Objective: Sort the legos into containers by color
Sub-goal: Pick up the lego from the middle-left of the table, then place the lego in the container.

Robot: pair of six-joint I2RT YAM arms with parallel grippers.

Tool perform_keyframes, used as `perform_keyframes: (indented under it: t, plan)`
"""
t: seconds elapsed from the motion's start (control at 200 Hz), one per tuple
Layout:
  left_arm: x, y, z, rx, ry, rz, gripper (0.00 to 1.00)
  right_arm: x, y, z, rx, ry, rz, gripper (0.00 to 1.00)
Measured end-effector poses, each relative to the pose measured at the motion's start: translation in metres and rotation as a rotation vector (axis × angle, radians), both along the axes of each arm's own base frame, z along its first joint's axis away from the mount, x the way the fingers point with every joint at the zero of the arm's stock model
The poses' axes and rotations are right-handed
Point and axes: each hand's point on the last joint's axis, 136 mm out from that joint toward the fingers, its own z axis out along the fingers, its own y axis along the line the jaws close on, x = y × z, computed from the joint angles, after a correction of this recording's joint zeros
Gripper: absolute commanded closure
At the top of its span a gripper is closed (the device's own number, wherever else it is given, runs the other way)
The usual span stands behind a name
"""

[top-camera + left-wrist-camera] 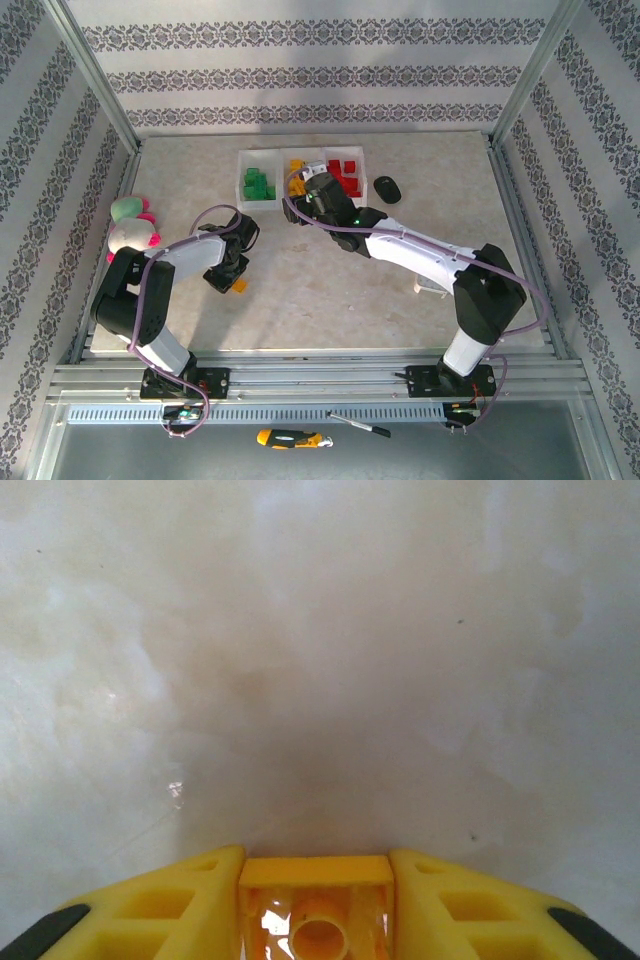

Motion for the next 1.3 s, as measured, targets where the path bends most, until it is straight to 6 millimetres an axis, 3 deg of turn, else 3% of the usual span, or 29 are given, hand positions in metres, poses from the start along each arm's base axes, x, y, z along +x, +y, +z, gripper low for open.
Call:
perform_keyframes:
  t: [0.285,0.485,0.62,0.824,1.029,1.299]
  plan:
    - [0.000,-0.001,0.003,-0.005,-0.011,-0.051,0.62,-0.003,-0.003,0.004,0.006,-0.006,0.000,0.33]
    - [0.021,-0.010,0.026,-0.023,-0.099,-0.153,0.64,-0.010,-0.013,0.014,0.013,-0.023,-0.014,0.33]
    - [0.061,-0.032,0.063,-0.042,-0.217,-0.244,0.64,-0.016,-0.025,0.022,0.021,-0.040,-0.033,0.33]
    - [0.143,-0.076,0.116,-0.061,-0.401,-0.365,0.65,-0.026,-0.050,0.029,0.026,-0.053,-0.073,0.33]
    - [0.217,-0.112,0.134,-0.044,-0.493,-0.462,0.65,-0.031,-0.071,0.033,0.039,-0.056,-0.108,0.32]
    - [0.295,-0.144,0.141,0.014,-0.576,-0.577,0.66,-0.031,-0.075,0.032,0.050,-0.044,-0.124,0.32]
